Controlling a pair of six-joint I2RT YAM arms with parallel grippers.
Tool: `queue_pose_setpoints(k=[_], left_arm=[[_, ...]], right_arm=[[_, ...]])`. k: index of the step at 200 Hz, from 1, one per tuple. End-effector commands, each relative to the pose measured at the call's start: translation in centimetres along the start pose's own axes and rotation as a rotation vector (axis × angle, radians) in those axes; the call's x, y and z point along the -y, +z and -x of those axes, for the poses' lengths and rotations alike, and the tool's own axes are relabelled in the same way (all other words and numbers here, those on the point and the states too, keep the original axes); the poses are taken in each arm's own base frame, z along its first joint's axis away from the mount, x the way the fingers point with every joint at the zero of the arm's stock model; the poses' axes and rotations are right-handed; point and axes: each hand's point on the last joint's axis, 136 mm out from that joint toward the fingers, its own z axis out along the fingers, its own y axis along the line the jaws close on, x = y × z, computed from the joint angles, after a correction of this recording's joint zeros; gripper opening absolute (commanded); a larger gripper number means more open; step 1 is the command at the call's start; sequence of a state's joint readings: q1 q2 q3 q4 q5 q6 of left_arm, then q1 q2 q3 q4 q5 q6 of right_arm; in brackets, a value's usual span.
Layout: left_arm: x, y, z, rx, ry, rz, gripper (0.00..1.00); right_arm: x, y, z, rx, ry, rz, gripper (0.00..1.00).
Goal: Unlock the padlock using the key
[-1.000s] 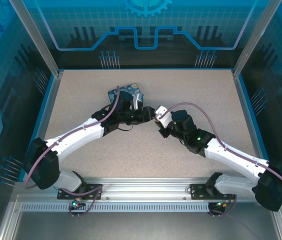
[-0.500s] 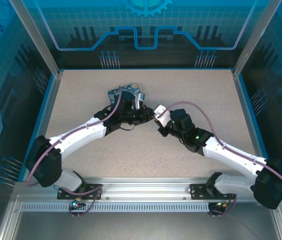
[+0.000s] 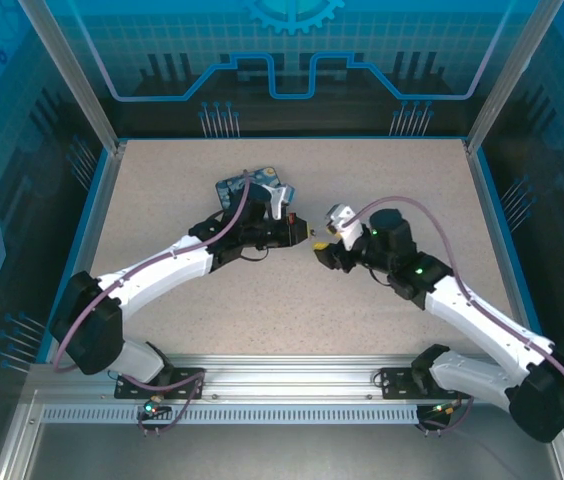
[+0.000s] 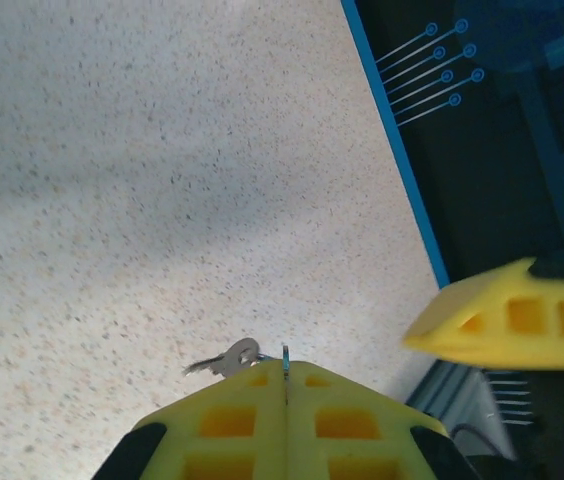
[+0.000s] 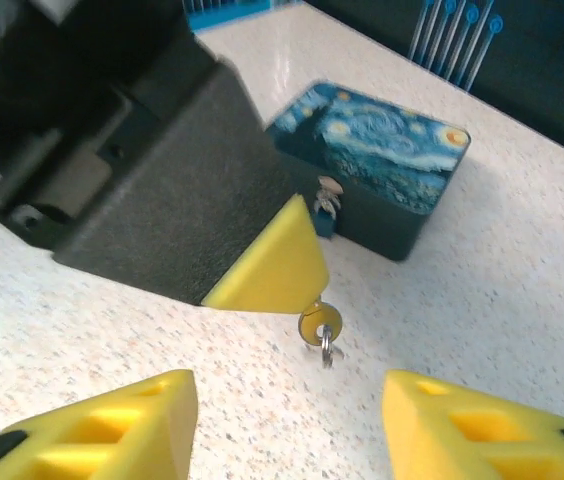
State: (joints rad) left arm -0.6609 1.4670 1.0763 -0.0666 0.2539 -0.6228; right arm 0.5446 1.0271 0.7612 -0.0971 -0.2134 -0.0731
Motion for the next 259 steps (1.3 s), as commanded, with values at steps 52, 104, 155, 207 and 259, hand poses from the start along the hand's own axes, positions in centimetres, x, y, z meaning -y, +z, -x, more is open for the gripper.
queue_pose_setpoints(k=[52, 104, 155, 207, 259], left_arm=[[5.2, -5.6, 1.5, 0.076, 0.599, -0.102, 0.0], [8.1, -7.4, 1.1, 0.087, 0.745, -0.225, 0.0], [9.2, -7.3, 1.4, 0.075, 0.751, -0.262, 0.0], [9.4, -7.0, 1.6, 0.064, 0.763, -0.273, 0.0], [9.5, -7.1, 1.5, 0.058, 0.757, -0.279, 0.0]], right_arm=[[-1.2, -4.4, 4.3, 0.245, 0.298, 0.444, 0.74], [-2.1, -4.6, 6.6, 0.291, 0.272, 0.568, 0.66], [-2.8, -4.1, 6.8, 0.294, 0.258, 0.577, 0.55], [-3.0, -3.4, 7.4, 0.3, 0.254, 0.582, 0.47], [-3.2, -3.1, 7.7, 0.296, 0.246, 0.593, 0.36]])
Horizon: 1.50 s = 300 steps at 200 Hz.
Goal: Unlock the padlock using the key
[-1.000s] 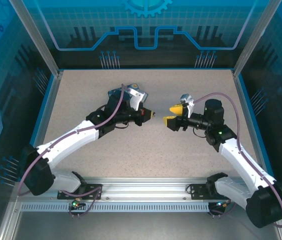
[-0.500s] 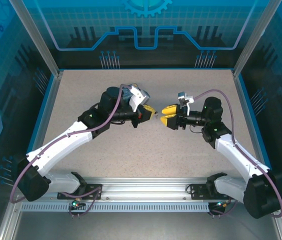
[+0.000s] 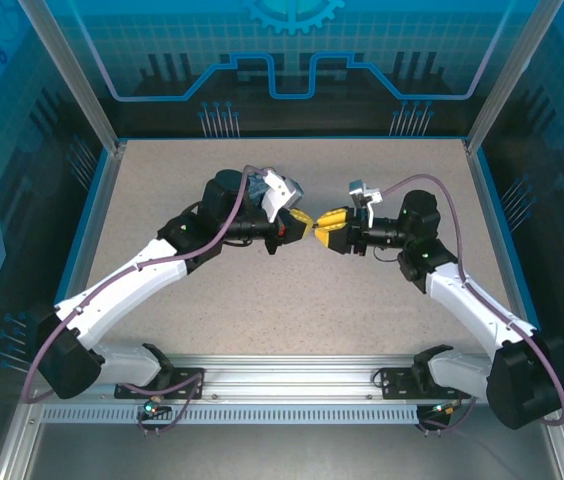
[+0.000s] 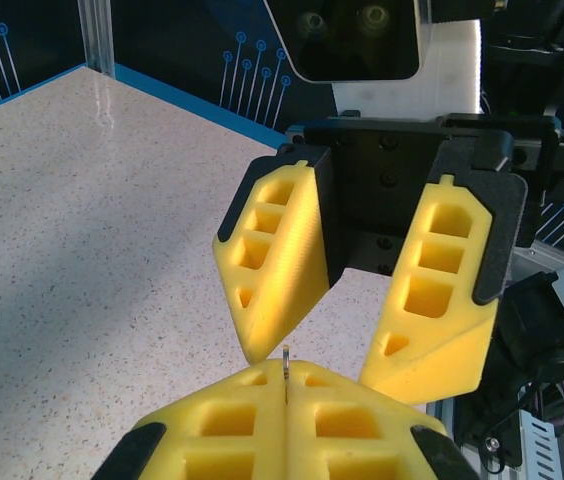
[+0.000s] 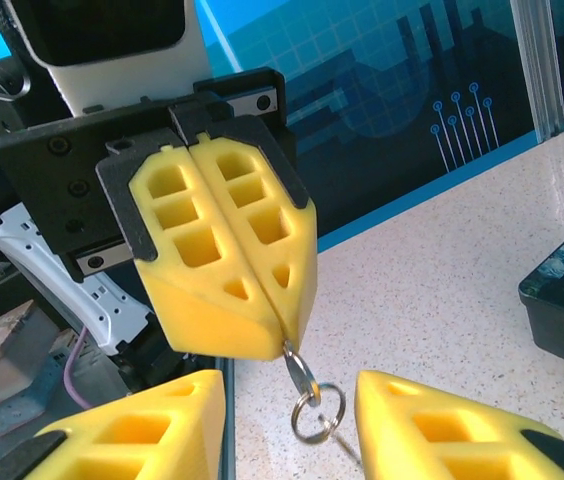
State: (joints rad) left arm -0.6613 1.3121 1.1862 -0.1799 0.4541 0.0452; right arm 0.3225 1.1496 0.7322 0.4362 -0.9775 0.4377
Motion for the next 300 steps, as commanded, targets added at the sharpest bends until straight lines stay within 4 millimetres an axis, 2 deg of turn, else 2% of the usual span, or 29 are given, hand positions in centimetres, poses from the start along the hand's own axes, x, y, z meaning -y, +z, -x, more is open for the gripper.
queue_pose_setpoints(k=[1, 53, 106, 137, 145, 155, 171, 183, 193, 213, 225, 250, 275, 300], left_arm=[[0.7, -0.2, 1.0, 0.013, 0.028, -0.035, 0.0], [0.6, -0.1, 0.9, 0.011, 0.022, -0.033, 0.0], [0.5, 0.0, 0.6, 0.003, 0.017, -0.032, 0.0], [0.2, 0.0, 0.6, 0.006, 0.018, -0.015, 0.0], [0.1, -0.1, 0.6, 0.01, 0.018, -0.006, 0.07], [-0.1, -0.2, 0.8, 0.021, 0.017, 0.009, 0.25], [-0.8, -0.6, 1.3, 0.05, 0.004, 0.044, 0.45], [-1.6, -1.3, 1.8, 0.086, -0.017, 0.074, 0.55], [-2.6, -2.1, 2.4, 0.124, -0.049, 0.11, 0.63], [-5.8, -4.2, 3.1, 0.199, -0.144, 0.221, 0.69], [-8.6, -5.7, 3.0, 0.235, -0.22, 0.314, 0.72], [-15.1, -8.1, 1.0, 0.229, -0.342, 0.537, 0.79], [-20.4, -8.4, -0.8, 0.163, -0.351, 0.699, 0.87], [-25.3, -6.8, -2.4, 0.054, -0.356, 0.788, 0.94]], right_arm=[[-0.8, 0.5, 1.1, 0.01, -0.047, 0.028, 0.36], [-0.9, 0.8, 0.5, -0.004, -0.041, 0.037, 0.23], [-1.6, 0.6, 0.9, 0.004, -0.064, 0.042, 0.01], [-1.5, 0.4, 0.6, -0.004, -0.071, 0.023, 0.0], [-1.5, 0.3, 0.5, -0.007, -0.07, 0.014, 0.0], [-1.4, 0.2, 0.2, -0.015, -0.069, -0.001, 0.0], [-0.9, 0.0, -0.3, -0.025, -0.066, -0.04, 0.0], [-0.3, -0.3, -0.9, -0.04, -0.045, -0.081, 0.0], [0.2, -0.5, -1.4, -0.051, -0.034, -0.115, 0.0], [1.6, -1.2, -2.2, -0.074, -0.008, -0.215, 0.0], [2.5, -1.6, -3.0, -0.097, 0.012, -0.276, 0.0], [4.5, -2.5, -4.6, -0.141, 0.065, -0.398, 0.0], [6.3, -3.3, -6.4, -0.191, 0.124, -0.499, 0.0], [7.0, -3.8, -7.6, -0.214, 0.154, -0.542, 0.0]])
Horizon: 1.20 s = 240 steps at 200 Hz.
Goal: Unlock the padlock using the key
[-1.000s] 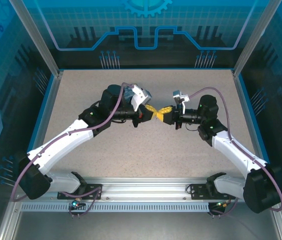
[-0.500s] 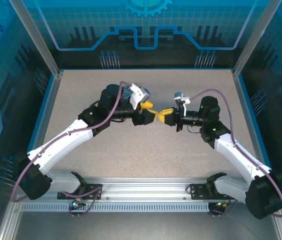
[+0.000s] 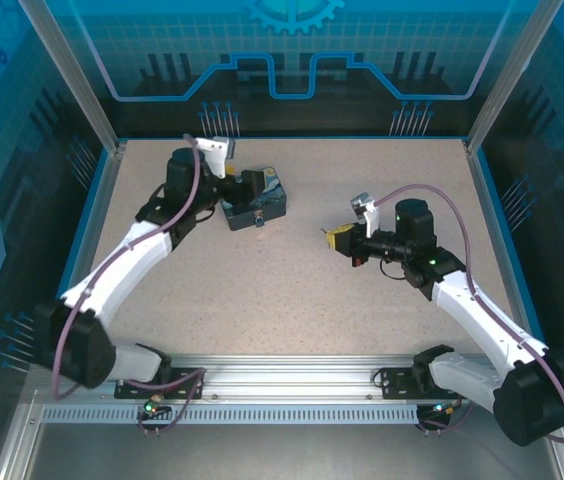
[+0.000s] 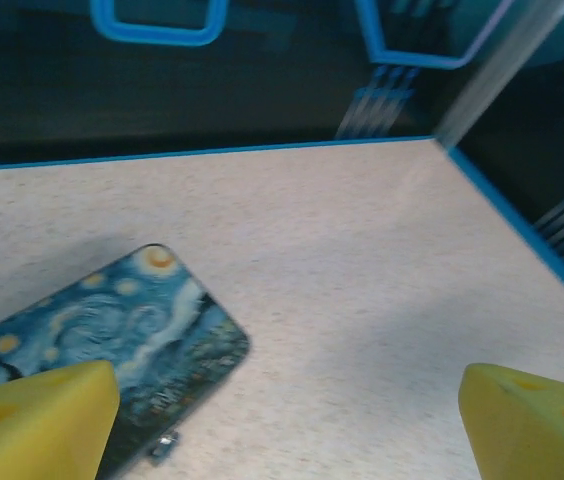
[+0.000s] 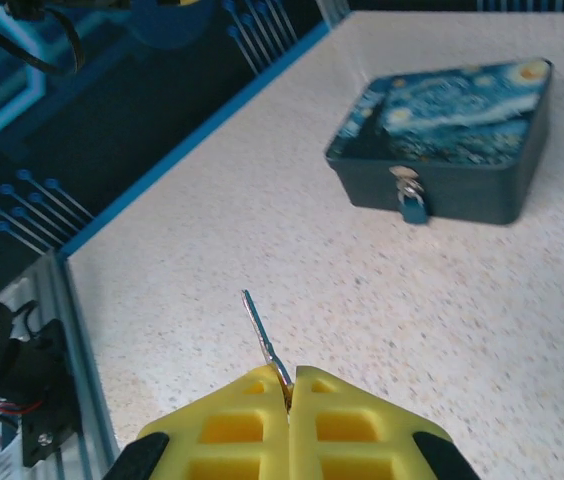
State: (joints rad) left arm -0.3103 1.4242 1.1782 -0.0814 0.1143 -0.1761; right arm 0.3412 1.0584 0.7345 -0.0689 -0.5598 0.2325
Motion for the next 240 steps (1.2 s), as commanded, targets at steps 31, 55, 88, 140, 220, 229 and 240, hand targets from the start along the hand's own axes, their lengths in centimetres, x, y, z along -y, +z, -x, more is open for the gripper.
queue_pose_setpoints(k=[31, 55, 88, 140, 220, 229, 240], left_arm=[[-6.3, 9.1, -0.2, -0.147, 0.008, 0.194, 0.99], [-7.5, 13.2, -0.9, -0.21, -0.012, 0.203, 0.99], [-8.6, 17.6, -1.8, -0.253, -0.022, 0.202, 0.99], [-9.9, 22.4, -5.2, -0.363, -0.024, 0.181, 0.99], [-6.0, 22.6, -8.6, -0.481, 0.037, -0.045, 0.78], [-5.3, 22.4, -9.0, -0.495, 0.049, -0.074, 0.75], [-4.2, 22.0, -9.4, -0.512, 0.061, -0.119, 0.72]], right_arm=[[2.2, -0.3, -2.7, -0.066, 0.052, -0.125, 0.0], [2.4, -0.6, -3.2, -0.067, 0.062, -0.142, 0.0], [2.8, -0.8, -3.9, -0.07, 0.074, -0.161, 0.0], [3.2, -0.8, -4.3, -0.079, 0.081, -0.172, 0.0], [3.4, -0.6, -4.1, -0.067, 0.086, -0.168, 0.0], [3.3, -0.6, -3.9, -0.063, 0.085, -0.167, 0.0], [3.3, -0.6, -3.9, -0.061, 0.084, -0.168, 0.0]])
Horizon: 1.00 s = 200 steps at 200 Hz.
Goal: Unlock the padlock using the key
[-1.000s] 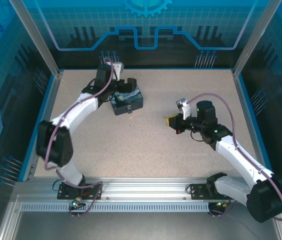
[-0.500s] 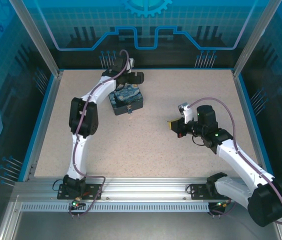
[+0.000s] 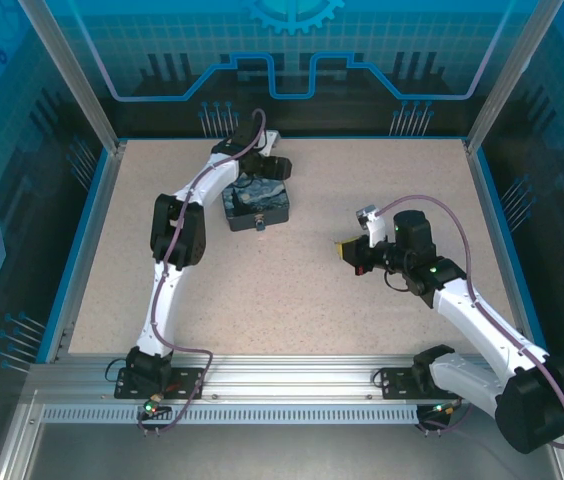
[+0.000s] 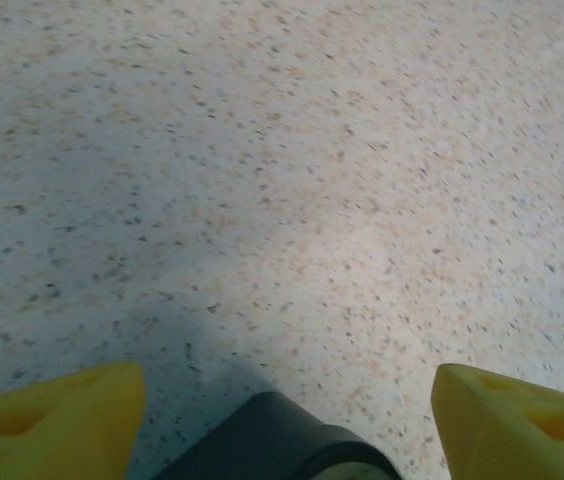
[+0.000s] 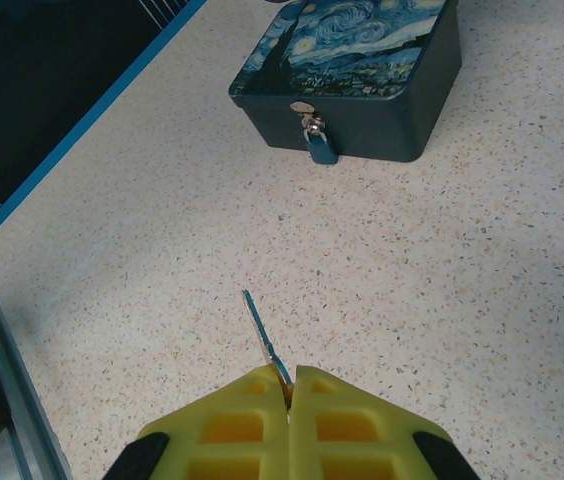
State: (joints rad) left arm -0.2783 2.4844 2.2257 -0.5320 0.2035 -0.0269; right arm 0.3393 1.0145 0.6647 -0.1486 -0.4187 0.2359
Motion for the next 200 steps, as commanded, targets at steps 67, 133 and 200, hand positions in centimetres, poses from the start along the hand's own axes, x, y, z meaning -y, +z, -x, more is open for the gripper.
queue_pose_setpoints(k=[67, 133, 200], left_arm=[[10.5, -3.1, -6.3, -0.151, 0.265, -0.288, 0.66], [14.2, -6.0, -9.6, -0.158, 0.304, -0.372, 0.64], [17.3, -13.3, -4.0, 0.054, 0.302, -0.428, 0.74]], right_arm=[[1.1, -0.3, -0.7, -0.012, 0.028, -0.052, 0.0], [1.5, -0.4, -1.1, -0.013, 0.039, -0.075, 0.0], [1.8, 0.0, -1.3, -0.024, 0.07, -0.077, 0.0]])
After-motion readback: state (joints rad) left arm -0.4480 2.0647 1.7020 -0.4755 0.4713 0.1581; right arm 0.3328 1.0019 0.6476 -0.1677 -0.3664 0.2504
